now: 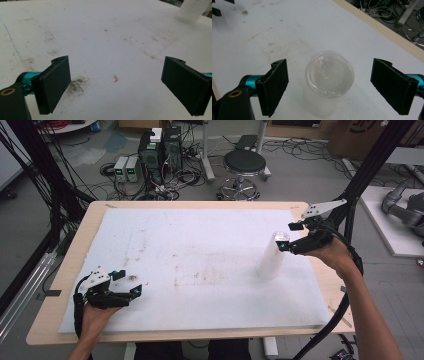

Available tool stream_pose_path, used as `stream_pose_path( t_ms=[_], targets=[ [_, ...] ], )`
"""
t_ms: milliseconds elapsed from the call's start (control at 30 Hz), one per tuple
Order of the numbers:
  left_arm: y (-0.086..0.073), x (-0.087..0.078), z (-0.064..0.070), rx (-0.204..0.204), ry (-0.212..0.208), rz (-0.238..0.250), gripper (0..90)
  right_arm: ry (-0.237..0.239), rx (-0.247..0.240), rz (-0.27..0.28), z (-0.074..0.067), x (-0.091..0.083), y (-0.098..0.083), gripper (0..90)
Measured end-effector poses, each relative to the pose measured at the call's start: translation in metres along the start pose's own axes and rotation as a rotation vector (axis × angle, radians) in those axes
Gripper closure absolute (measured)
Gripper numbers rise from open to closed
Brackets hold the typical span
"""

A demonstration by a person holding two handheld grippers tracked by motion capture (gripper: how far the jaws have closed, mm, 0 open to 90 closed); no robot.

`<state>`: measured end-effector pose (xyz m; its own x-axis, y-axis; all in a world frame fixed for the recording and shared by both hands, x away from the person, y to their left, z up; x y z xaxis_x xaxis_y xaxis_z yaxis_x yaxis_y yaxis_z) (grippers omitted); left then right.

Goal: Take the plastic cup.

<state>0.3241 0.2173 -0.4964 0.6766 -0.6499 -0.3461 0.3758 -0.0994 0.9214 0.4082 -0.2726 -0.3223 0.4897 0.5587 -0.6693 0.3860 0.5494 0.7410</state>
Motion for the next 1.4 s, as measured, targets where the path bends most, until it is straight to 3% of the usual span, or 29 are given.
stream_pose_path(
  t_ms=[433, 667, 1000, 1400],
  targets=[
    [0.0, 0.0, 0.0, 0.001, -0.004, -0.002, 8.7, 0.021, 0.03, -0.016, -0.001, 0.025, -0.014, 14.9],
    [0.0, 0.0, 0.0, 0.0, -0.003, -0.002, 8.7, 0.027, 0.022, -0.038, -0.002, 0.035, -0.019, 15.0],
    [0.0, 0.0, 0.0, -0.001, -0.005, -0.002, 8.7, 0.035, 0.017, -0.094, -0.003, 0.041, -0.023, 23.1],
    [0.0, 0.0, 0.0, -0.001, -0.006, -0.003, 8.7, 0.028, 0.015, -0.107, 0.0, 0.045, -0.026, 26.4]
  ],
)
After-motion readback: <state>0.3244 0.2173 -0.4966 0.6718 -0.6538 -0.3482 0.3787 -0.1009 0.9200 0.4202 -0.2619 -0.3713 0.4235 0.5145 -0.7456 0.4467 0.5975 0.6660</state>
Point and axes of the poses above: each handheld gripper's, and its own axes: x roughly forward along the jaws, y roughly out of its top, z roughly to its right, the point moved 7 cm from there along x, roughly forward along the jaws, and after that the axes turned 1 degree about -y, right-handed, at the moved point
